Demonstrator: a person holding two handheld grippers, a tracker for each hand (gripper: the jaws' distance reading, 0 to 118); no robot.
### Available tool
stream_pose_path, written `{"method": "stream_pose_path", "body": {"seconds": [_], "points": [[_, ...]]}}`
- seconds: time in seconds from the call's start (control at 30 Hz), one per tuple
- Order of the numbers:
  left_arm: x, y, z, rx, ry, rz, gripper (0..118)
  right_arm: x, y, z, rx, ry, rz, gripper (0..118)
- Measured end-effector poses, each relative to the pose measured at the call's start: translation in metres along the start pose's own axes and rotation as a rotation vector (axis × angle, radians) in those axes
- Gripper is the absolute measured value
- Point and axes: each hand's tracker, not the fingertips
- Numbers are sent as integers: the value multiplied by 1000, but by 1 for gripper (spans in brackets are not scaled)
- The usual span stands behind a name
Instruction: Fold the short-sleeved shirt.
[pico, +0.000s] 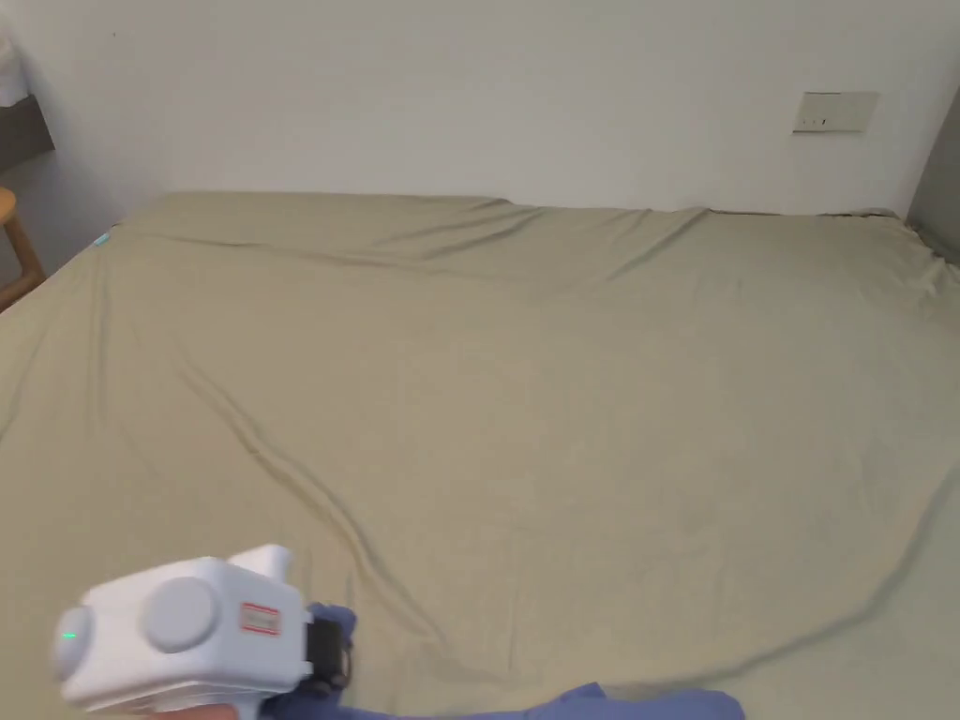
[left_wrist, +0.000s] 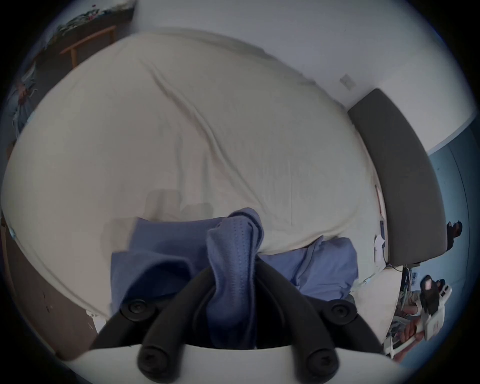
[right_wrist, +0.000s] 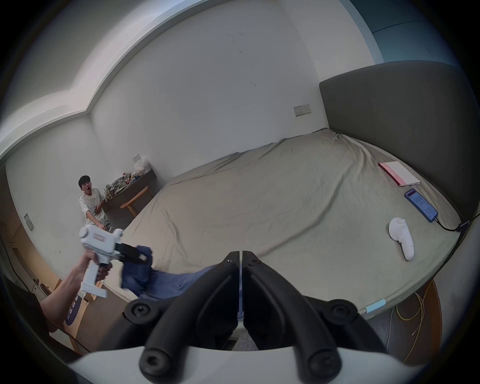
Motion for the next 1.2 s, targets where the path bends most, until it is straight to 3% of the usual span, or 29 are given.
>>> {"method": "stream_pose_path", "body": {"seconds": [0.17, 0.27, 0.3, 0.33, 0.4, 0.43, 0.53, 0.63, 0.67, 0.7, 0.73, 0.77, 0.87, 1.03, 1.1, 1.2], "points": [[3, -20, -80, -87, 32, 72, 10, 16, -9, 10, -25, -35, -11, 11], [4, -21, -81, -35, 49, 97, 11, 25, -11, 18, -16, -47, -31, 11], [2, -17, -72, -2, 28, 114, 16, 28, -12, 20, -15, -46, -37, 11], [1, -14, -63, 19, -17, 130, 39, 30, -13, 22, -17, -45, -42, 11], [5, -9, -32, 66, -97, 118, 99, 33, -15, 25, -19, -53, -46, 11], [3, -11, -11, 123, -125, 104, 109, 34, -17, 25, -19, -57, -47, 11], [-3, -18, 36, 262, -105, 56, 108, 37, -22, 26, -21, -63, -59, 11], [-12, -28, 37, 239, 112, -51, 102, 40, -28, 23, -29, -62, -83, 11], [-9, -31, 24, 174, 210, -121, 85, 40, -31, 22, -34, -60, -86, 11], [-8, -34, 15, 147, 286, -172, 50, 40, -33, 21, -37, -61, -88, 11], [-6, -39, 2, 141, 345, -214, 5, 40, -35, 20, -40, -61, -89, 11], [-5, -45, -11, 134, 371, -237, 7, 43, -38, 19, -43, -59, -93, 11], [-4, -48, -33, 108, 160, -149, 7, 44, -42, 21, -47, -62, -112, 11], [23, -75, -58, -26, 4, -158, 7, 45, -42, 31, -38, -86, -123, 11], [37, -93, -74, -38, 48, -253, 7, 49, -44, 33, -40, -96, -141, 11], [58, -116, -67, 89, 175, -391, 7, 52, -47, 36, -41, -104, -166, 11]]}}
